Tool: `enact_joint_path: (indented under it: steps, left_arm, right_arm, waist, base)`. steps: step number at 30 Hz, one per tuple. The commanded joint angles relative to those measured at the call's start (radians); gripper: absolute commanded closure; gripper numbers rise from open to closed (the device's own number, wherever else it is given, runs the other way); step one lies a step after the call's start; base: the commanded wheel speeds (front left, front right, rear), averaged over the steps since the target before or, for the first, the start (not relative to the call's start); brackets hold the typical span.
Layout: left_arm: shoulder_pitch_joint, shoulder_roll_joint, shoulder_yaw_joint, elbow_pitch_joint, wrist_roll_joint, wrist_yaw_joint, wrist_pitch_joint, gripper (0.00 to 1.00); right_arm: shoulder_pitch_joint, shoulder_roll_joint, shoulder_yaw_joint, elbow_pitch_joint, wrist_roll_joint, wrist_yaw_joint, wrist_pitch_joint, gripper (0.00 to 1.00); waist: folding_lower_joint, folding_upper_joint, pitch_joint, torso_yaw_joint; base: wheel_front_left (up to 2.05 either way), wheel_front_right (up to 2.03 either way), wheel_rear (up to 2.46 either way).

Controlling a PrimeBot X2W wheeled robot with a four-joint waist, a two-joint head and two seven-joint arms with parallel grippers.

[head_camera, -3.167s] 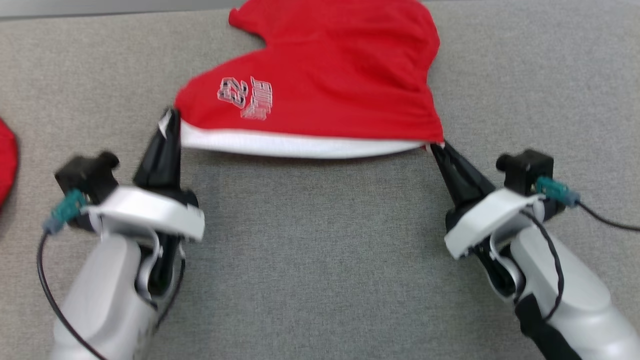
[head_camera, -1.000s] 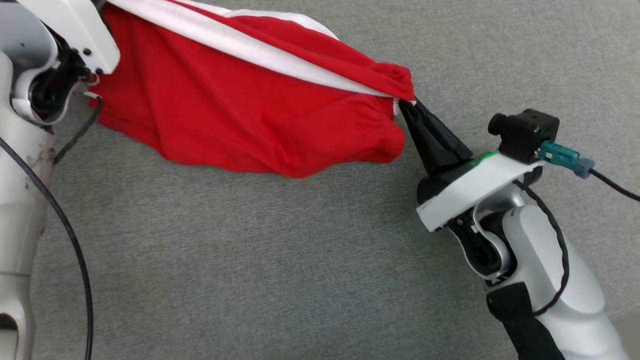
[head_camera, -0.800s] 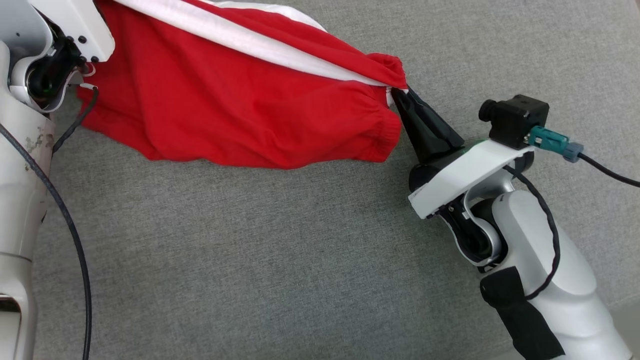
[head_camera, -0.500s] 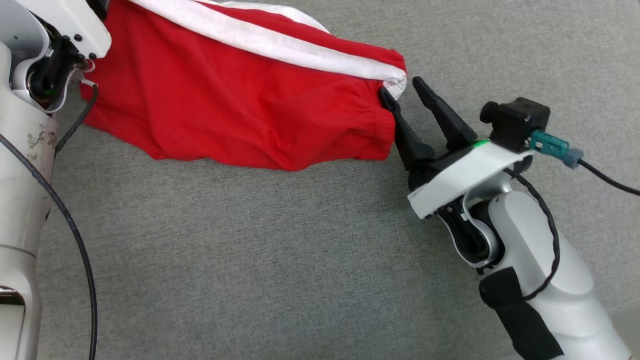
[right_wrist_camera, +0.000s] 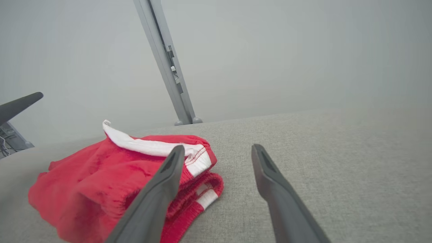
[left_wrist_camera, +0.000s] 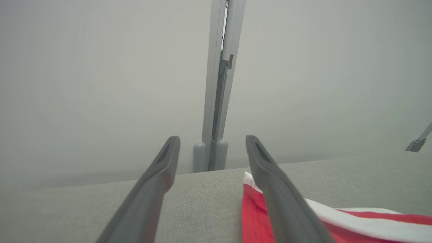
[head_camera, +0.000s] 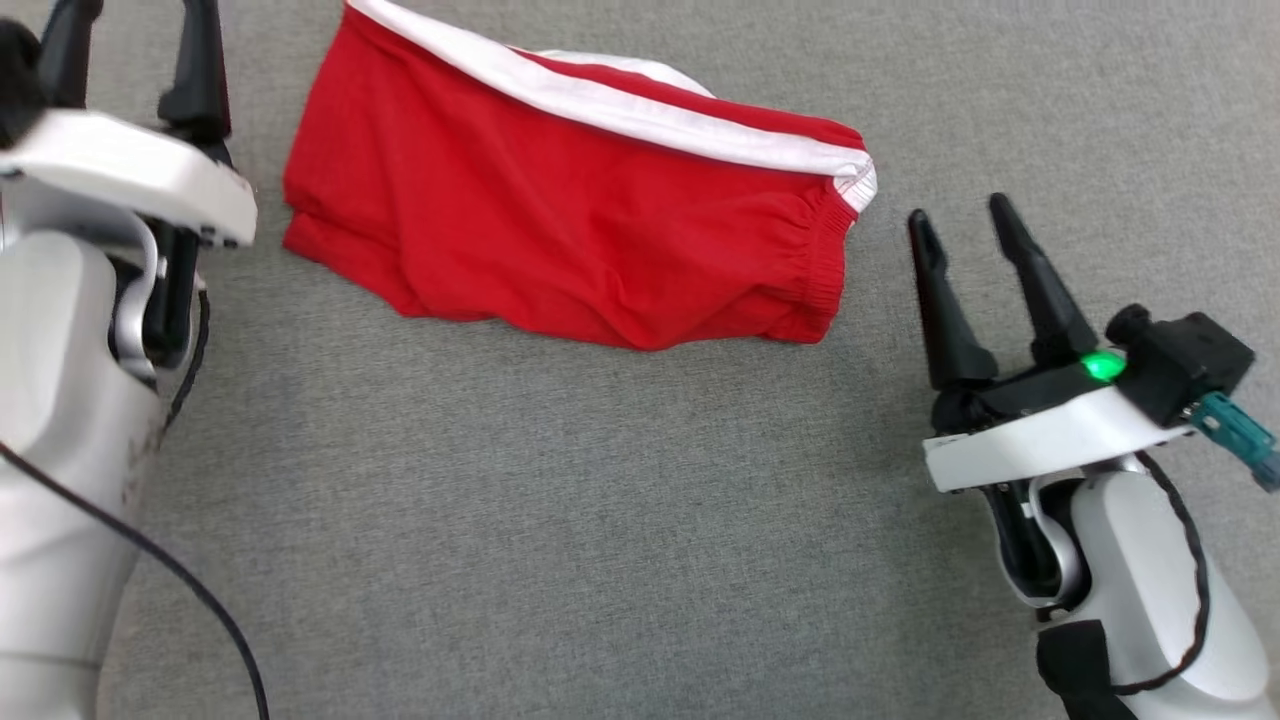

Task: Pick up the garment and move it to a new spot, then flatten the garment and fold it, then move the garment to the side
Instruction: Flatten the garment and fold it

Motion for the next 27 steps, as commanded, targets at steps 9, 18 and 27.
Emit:
enact_joint_path:
  steps: [9, 18, 27]
  left_arm:
    - [0.314, 0.04, 0.023, -0.419, 0.114, 0.201, -0.032, 0.0]
    - [0.513, 0.051, -0.012, -0.598, 0.174, 0.262, -0.029, 0.0]
    - [0.519, 0.039, -0.024, -0.541, 0.122, 0.227, 0.004, 0.0]
  right_arm:
    - [0.05, 0.007, -0.117, -0.08, -0.113, 0.0, -0.018, 0.0]
    - [0.121, 0.007, -0.175, -0.073, -0.154, 0.0, -0.017, 0.0]
    - [0.171, 0.007, -0.224, -0.056, -0.167, 0.0, -0.017, 0.0]
  waist:
    - [0.0, 0.0, -0.045, 0.044]
    - [0.0, 0.0, -0.096, 0.071]
    - [0.0, 0.0, -0.131, 0.094]
  base:
    - [0.0, 0.0, 0.0]
    - [0.0, 0.0, 0.0]
    - [0.0, 0.0, 0.0]
